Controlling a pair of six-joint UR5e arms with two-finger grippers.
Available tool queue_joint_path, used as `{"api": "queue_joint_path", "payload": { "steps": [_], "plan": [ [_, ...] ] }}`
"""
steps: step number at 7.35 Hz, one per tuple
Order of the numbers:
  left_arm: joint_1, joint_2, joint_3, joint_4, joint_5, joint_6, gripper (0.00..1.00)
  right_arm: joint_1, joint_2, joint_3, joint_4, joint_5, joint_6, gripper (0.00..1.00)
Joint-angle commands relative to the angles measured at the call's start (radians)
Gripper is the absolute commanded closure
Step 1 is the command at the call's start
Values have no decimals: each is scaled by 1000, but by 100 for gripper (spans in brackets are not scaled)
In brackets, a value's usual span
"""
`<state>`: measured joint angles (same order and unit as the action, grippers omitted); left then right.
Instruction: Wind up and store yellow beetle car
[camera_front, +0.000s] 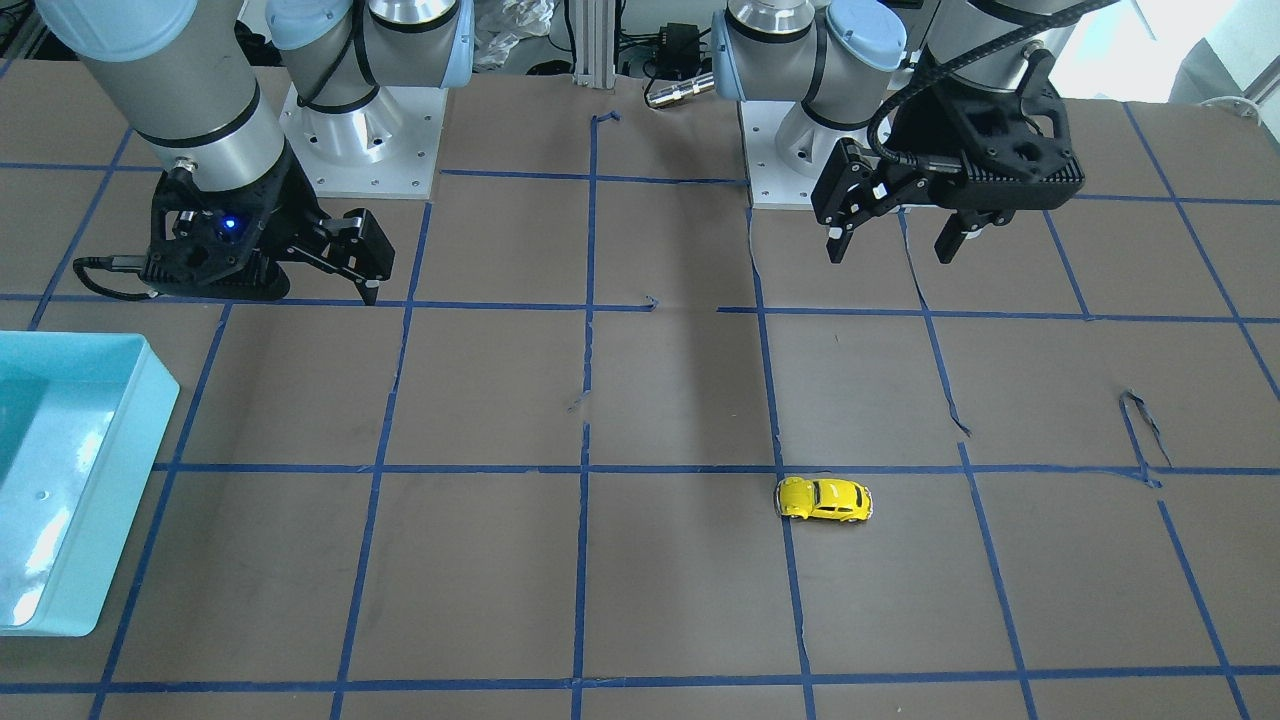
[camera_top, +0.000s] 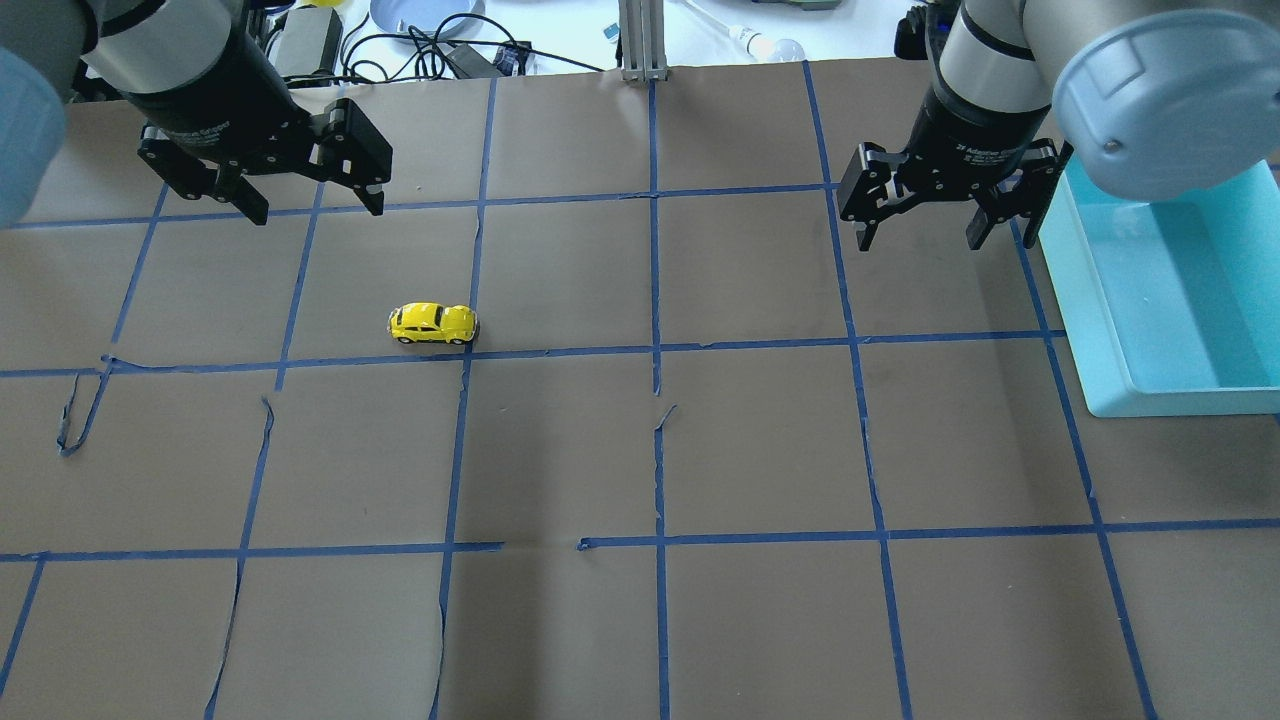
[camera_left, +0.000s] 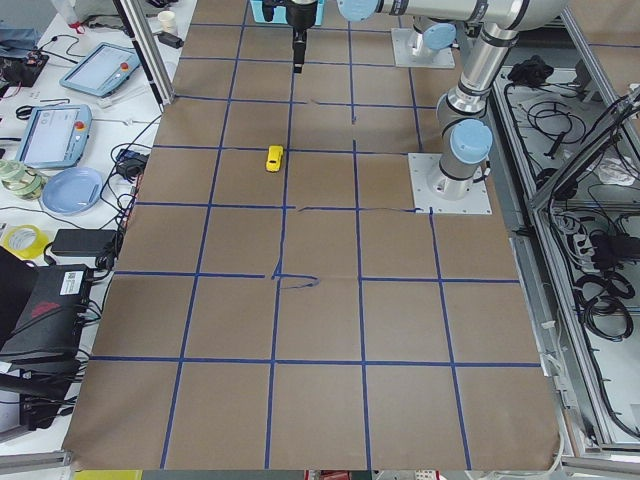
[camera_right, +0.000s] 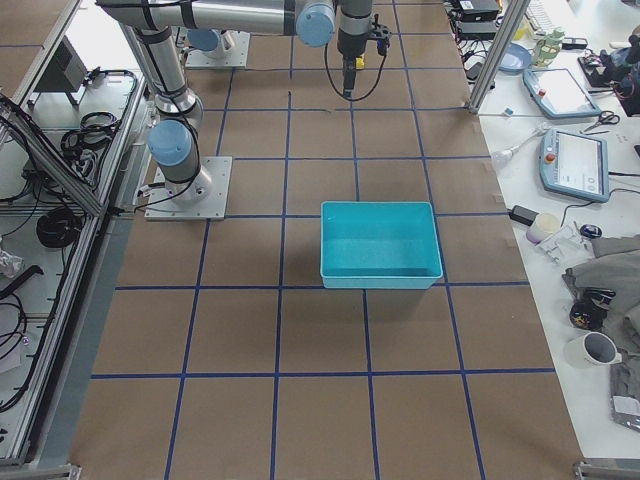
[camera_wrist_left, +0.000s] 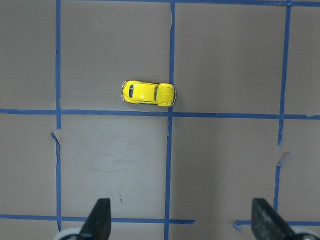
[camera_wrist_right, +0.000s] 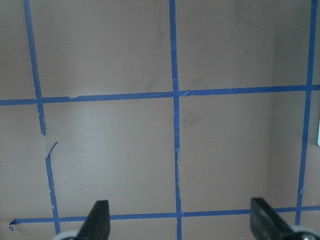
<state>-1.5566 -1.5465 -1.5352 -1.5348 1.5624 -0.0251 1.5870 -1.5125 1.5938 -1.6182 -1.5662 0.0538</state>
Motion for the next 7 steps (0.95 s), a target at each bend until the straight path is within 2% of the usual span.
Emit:
{"api": "queue_joint_path", "payload": {
  "steps": [1, 7],
  "plan": [
    [0, 0, 0, 1, 1, 1, 0, -1, 0, 0, 0, -2, 0, 0],
    [-5, 6, 4, 1, -1, 2, 0, -1, 0, 0, -2, -2, 0, 0]
  ]
}}
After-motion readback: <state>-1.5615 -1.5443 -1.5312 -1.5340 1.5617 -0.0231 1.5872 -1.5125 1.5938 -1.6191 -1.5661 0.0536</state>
